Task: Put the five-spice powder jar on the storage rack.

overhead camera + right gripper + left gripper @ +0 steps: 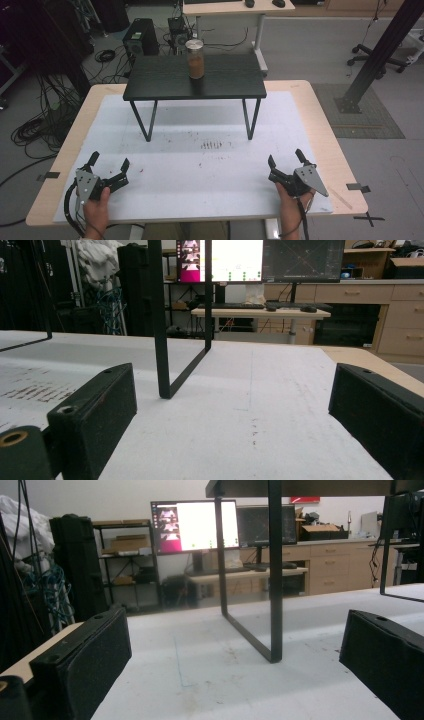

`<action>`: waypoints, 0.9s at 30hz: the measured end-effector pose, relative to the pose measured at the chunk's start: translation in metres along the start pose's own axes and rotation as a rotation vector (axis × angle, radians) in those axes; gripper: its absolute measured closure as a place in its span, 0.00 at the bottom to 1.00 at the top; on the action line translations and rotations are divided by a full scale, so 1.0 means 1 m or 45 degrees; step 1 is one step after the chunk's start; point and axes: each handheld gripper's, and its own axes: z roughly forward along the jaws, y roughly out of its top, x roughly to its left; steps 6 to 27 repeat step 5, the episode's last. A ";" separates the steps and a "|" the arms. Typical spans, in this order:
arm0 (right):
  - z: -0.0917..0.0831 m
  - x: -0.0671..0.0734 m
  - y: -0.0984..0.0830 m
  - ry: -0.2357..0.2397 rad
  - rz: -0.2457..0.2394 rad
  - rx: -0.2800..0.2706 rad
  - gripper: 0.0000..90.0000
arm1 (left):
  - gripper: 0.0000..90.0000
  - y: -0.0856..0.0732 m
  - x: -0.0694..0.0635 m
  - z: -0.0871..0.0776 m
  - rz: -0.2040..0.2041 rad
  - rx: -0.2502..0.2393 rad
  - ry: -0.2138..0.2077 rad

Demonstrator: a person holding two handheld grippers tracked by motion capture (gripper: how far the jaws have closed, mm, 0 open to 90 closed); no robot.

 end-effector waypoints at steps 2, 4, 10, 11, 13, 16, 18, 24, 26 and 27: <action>0.000 0.000 0.000 0.000 0.002 0.000 0.06 | 0.00 0.000 0.000 0.000 0.001 -0.001 0.000; 0.000 0.000 0.000 0.000 0.000 -0.001 0.06 | 0.00 0.000 0.000 0.000 0.002 -0.002 0.000; 0.000 0.000 0.000 0.001 0.000 -0.001 0.06 | 0.00 0.000 0.000 0.000 0.002 -0.002 0.000; 0.000 0.000 0.000 0.001 0.000 -0.001 0.06 | 0.00 0.000 0.000 0.000 0.002 -0.002 0.000; 0.000 0.000 0.000 0.001 0.000 -0.001 0.06 | 0.00 0.000 0.000 0.000 0.002 -0.002 0.000; 0.000 0.000 0.000 0.001 0.000 -0.001 0.06 | 0.00 0.000 0.000 0.000 0.002 -0.002 0.000; 0.000 0.000 0.000 0.001 0.000 -0.001 0.06 | 0.00 0.000 0.000 0.000 0.002 -0.002 0.000; 0.000 0.000 0.000 0.001 0.000 -0.001 0.06 | 0.00 0.000 0.000 0.000 0.002 -0.002 0.000; 0.000 0.000 0.000 0.001 0.000 -0.001 0.06 | 0.00 0.000 0.000 0.000 0.002 -0.002 0.000; 0.000 0.000 0.000 0.001 0.000 -0.001 0.06 | 0.00 0.000 0.000 0.000 0.002 -0.002 0.000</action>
